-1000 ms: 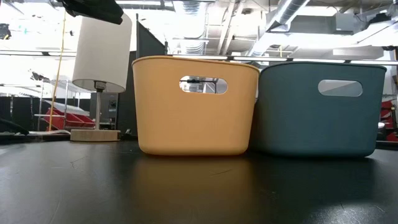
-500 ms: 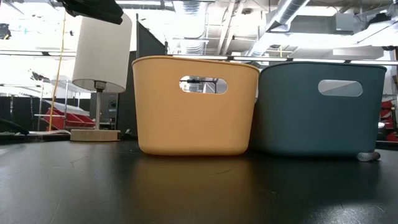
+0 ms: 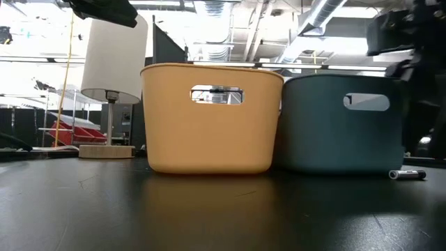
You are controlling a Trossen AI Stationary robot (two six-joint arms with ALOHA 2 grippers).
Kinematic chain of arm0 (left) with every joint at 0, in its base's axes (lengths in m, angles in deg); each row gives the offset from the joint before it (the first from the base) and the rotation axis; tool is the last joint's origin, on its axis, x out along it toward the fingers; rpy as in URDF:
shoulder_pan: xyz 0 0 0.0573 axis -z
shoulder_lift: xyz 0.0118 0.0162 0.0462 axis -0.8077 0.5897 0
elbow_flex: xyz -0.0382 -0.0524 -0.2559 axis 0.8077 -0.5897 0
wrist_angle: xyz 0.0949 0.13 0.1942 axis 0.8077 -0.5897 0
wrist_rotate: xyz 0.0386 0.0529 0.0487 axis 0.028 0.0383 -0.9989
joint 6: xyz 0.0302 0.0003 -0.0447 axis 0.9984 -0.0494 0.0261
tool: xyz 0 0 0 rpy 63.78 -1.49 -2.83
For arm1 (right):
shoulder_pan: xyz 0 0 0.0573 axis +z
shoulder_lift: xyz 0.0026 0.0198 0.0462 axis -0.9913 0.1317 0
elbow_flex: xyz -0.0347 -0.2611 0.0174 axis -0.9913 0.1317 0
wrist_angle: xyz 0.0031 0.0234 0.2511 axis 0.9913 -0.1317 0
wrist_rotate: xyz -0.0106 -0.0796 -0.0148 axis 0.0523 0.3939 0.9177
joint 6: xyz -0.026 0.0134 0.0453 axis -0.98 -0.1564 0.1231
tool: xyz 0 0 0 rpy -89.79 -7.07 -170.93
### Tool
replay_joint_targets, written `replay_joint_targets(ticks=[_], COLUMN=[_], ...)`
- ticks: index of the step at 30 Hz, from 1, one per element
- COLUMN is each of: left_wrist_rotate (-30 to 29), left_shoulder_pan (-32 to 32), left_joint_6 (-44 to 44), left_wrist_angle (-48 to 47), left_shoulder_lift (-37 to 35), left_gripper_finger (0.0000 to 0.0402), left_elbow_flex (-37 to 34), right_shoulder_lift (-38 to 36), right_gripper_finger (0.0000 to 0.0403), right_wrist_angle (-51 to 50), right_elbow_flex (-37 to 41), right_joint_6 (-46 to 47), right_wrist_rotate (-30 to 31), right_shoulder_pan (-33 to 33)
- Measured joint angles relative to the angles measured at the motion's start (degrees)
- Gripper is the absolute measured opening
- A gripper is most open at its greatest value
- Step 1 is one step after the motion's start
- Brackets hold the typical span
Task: Sort batteries
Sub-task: Put the left silver battery into the blue bin
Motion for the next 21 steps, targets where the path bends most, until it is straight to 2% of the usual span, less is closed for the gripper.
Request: replay_joint_targets(ticks=[6,14,21], left_wrist_rotate=[0.02,0.04,0.07], left_shoulder_pan=[-0.02,-0.02,-0.02], left_joint_6=[0.26,1.48,1.51], left_wrist_angle=[0.01,-0.01,-0.01], left_shoulder_lift=[0.02,0.0,0.02], left_gripper_finger=[0.0185,0.0185,0.0185], left_elbow_flex=[0.0,0.0,0.0], right_shoulder_lift=[0.0,-0.13,-0.13], right_gripper_finger=[0.0251,0.0251,0.0251], right_wrist_angle=[0.03,0.12,1.19], right_elbow_flex=[0.01,-0.01,0.31], right_joint_6=[-6.53,-13.35,-12.37], right_wrist_rotate=[-0.57,-5.36,-6.46], right_shoulder_pan=[-2.54,-4.77,-3.67])
